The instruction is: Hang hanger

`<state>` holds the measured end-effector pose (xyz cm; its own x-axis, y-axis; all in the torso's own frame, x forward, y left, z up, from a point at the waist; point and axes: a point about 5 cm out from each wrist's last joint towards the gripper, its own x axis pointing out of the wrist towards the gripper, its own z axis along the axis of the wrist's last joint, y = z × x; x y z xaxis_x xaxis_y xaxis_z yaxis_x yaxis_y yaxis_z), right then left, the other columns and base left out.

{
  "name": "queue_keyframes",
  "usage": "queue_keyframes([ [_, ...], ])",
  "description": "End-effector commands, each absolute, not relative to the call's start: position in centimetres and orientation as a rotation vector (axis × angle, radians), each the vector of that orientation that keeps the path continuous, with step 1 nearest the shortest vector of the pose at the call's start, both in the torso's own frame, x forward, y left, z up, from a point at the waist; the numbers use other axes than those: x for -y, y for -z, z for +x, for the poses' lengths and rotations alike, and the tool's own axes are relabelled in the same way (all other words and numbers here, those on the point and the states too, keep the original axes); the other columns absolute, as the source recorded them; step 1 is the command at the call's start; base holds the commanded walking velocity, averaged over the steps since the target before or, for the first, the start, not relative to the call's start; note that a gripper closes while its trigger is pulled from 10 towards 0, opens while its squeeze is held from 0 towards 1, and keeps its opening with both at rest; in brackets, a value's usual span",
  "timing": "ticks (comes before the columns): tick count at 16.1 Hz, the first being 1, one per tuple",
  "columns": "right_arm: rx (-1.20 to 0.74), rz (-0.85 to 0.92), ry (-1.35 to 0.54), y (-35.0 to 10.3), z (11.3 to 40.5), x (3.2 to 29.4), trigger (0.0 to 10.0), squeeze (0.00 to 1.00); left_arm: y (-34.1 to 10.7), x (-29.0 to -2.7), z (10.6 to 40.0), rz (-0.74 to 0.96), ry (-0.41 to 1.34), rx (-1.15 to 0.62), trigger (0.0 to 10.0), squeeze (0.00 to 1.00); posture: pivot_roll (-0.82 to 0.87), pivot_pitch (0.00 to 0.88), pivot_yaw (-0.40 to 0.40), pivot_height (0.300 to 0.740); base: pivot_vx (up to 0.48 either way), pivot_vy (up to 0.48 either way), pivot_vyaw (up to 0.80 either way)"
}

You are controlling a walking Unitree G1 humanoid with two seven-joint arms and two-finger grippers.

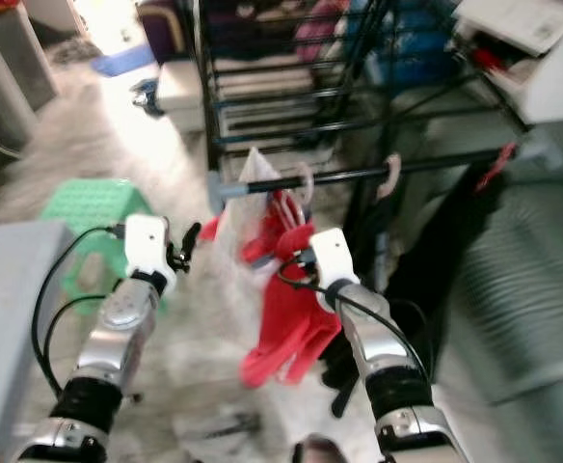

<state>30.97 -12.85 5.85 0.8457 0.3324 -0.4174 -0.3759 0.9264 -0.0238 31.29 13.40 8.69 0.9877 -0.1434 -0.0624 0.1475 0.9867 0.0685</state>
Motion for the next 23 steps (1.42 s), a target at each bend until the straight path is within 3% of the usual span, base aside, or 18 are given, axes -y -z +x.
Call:
queue_keyframes([
  [1,-0.395,-0.085,-0.397,-6.4,31.3,11.8,10.0,0.00,-8.4,-14.7,31.1,0.085,0.103,-0.071,10.0,0.00,-0.04,0.004,0.013,0.740,0.000,0.000,0.00],
  [9,-0.384,-0.115,-0.464,-7.3,33.5,9.9,10.0,0.00,-8.5,-15.1,30.9,0.096,0.071,-0.075,10.0,0.00,0.01,0.019,-0.002,0.740,0.000,0.000,0.00],
  [13,-0.467,-0.067,-0.404,-6.6,34.4,9.7,10.0,0.00,-8.4,-15.5,30.3,0.105,0.060,-0.082,10.0,0.00,0.04,0.027,-0.014,0.740,0.000,0.000,0.00],
  [18,-0.614,-0.015,-0.384,-3.7,33.0,10.0,10.0,0.00,-8.3,-16.0,29.7,0.109,0.052,-0.096,10.0,0.00,0.07,0.040,-0.029,0.740,0.000,0.000,0.00],
  [19,-0.622,-0.009,-0.375,-3.3,32.8,10.2,10.0,0.87,-8.3,-16.0,29.6,0.109,0.052,-0.100,10.0,0.00,0.07,0.042,-0.027,0.740,0.000,0.000,0.00],
  [20,-0.631,0.000,-0.361,-2.9,32.6,10.4,10.0,1.00,-8.2,-15.9,29.5,0.108,0.051,-0.106,10.0,0.00,0.07,0.042,-0.024,0.740,0.000,0.000,0.00],
  [23,-0.551,-0.001,-0.309,-3.1,32.7,10.8,10.0,1.00,-8.7,-15.9,29.3,0.086,0.045,-0.076,10.0,0.00,0.05,0.036,-0.010,0.740,0.000,0.000,0.00],
])
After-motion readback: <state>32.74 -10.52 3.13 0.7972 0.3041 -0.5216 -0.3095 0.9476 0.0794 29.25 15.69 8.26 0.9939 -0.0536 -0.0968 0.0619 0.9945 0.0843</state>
